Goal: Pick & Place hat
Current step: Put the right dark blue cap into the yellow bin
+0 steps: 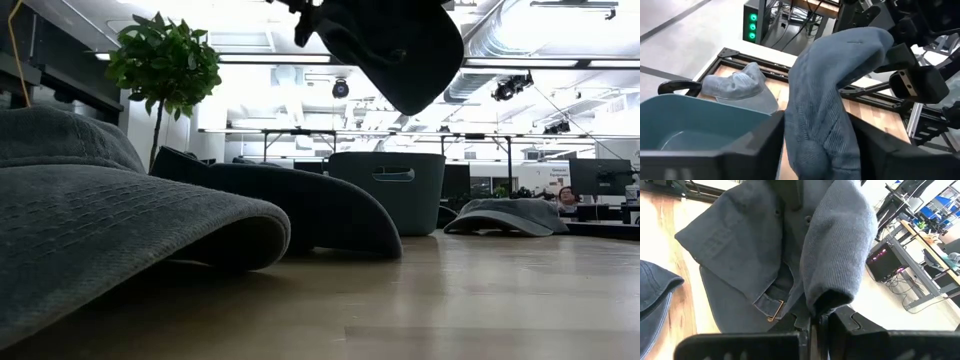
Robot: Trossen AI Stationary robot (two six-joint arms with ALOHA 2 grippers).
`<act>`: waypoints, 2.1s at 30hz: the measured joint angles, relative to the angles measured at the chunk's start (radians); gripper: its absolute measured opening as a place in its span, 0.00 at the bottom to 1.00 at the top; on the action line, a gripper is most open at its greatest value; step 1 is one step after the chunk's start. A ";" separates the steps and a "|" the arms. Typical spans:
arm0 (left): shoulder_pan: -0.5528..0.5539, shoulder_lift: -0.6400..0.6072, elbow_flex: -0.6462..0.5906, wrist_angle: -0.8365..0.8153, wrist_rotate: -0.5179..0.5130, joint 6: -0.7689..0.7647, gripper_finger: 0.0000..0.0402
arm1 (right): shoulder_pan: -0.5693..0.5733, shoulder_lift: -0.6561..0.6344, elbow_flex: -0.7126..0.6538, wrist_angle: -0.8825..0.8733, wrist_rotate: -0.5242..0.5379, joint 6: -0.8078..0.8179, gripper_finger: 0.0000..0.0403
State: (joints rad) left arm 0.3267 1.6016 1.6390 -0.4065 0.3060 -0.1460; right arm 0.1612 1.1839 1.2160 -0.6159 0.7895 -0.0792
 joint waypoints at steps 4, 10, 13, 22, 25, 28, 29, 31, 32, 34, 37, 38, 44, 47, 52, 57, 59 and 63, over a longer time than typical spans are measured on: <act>0.000 0.000 0.000 0.000 0.000 -0.017 0.26 | 0.000 0.000 0.000 0.000 0.000 0.000 0.05; 0.000 0.000 0.000 -0.003 0.017 -0.017 0.02 | 0.000 0.000 0.000 0.000 0.000 0.000 0.05; 0.000 0.000 0.000 -0.003 0.019 -0.016 0.03 | 0.000 0.000 0.000 0.000 0.000 0.000 0.05; 0.000 0.000 0.000 -0.004 0.025 -0.017 0.01 | 0.000 0.000 0.000 0.000 -0.012 0.000 0.23; 0.000 0.000 -0.001 -0.006 0.025 -0.017 0.01 | 0.003 0.000 0.000 0.000 -0.021 0.007 0.30; 0.000 0.000 -0.001 -0.007 0.025 -0.017 0.01 | 0.003 -0.002 0.000 0.000 -0.022 0.019 0.34; 0.000 0.000 -0.001 -0.007 0.025 -0.017 0.01 | 0.003 -0.003 0.000 0.000 -0.022 0.026 0.35; 0.000 0.000 -0.001 -0.007 0.024 -0.017 0.01 | 0.003 -0.007 0.000 0.000 -0.025 0.037 0.37; 0.000 0.000 -0.001 -0.008 0.024 -0.017 0.01 | 0.003 -0.009 0.000 0.001 -0.025 0.044 0.38; 0.000 0.000 -0.001 -0.010 0.024 -0.017 0.00 | 0.004 -0.022 0.000 0.002 -0.031 0.062 0.39; 0.000 0.000 -0.001 -0.023 0.017 -0.016 0.00 | 0.004 -0.047 0.000 0.014 -0.046 0.096 0.40; 0.000 0.000 -0.001 -0.026 0.016 -0.013 0.00 | 0.004 -0.058 0.000 0.015 -0.052 0.105 0.40; 0.000 -0.001 -0.001 -0.099 -0.011 0.033 0.00 | 0.004 -0.134 0.000 0.015 -0.086 0.204 0.40; 0.000 -0.002 -0.001 -0.145 -0.037 0.067 0.00 | 0.004 -0.175 0.000 0.015 -0.133 0.246 0.40; 0.000 -0.012 -0.001 -0.216 -0.134 0.147 0.00 | 0.004 -0.219 0.000 0.006 -0.211 0.294 0.40; 0.000 -0.010 0.072 -0.334 -0.251 0.239 0.00 | 0.004 -0.224 0.000 -0.043 -0.246 0.325 0.40; 0.000 -0.013 0.119 -0.381 -0.320 0.293 0.00 | 0.004 -0.221 -0.003 -0.066 -0.248 0.340 0.40; 0.000 -0.014 0.167 -0.434 -0.434 0.389 0.00 | 0.004 -0.216 -0.030 -0.089 -0.248 0.353 0.40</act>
State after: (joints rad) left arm 0.3271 1.5879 1.8060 -0.8401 -0.1278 0.2429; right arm 0.1654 0.9679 1.1864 -0.7050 0.5415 0.2735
